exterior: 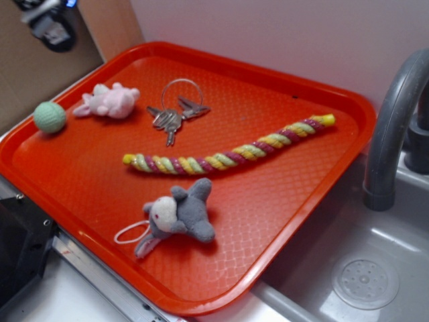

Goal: Grab the multicolored rope.

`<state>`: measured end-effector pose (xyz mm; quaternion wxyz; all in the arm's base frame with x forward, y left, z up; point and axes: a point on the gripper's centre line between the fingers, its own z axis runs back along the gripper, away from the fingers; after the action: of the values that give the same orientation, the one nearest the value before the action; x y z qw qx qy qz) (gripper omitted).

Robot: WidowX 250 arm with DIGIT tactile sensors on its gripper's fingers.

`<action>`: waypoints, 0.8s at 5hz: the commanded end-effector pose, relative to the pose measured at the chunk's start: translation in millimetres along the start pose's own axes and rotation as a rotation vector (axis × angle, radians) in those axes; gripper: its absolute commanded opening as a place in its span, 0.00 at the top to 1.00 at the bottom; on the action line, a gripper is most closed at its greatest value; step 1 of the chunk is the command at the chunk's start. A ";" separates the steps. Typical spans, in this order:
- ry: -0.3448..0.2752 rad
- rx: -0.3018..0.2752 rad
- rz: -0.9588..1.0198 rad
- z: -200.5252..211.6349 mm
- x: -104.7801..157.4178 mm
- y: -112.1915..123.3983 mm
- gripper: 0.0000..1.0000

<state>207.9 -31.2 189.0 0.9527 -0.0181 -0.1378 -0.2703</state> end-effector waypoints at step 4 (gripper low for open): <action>0.259 0.016 -0.209 -133.8 29.5 -34.3 0.00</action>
<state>247.4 -81.9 59.6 0.9342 0.0374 0.0020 -0.3549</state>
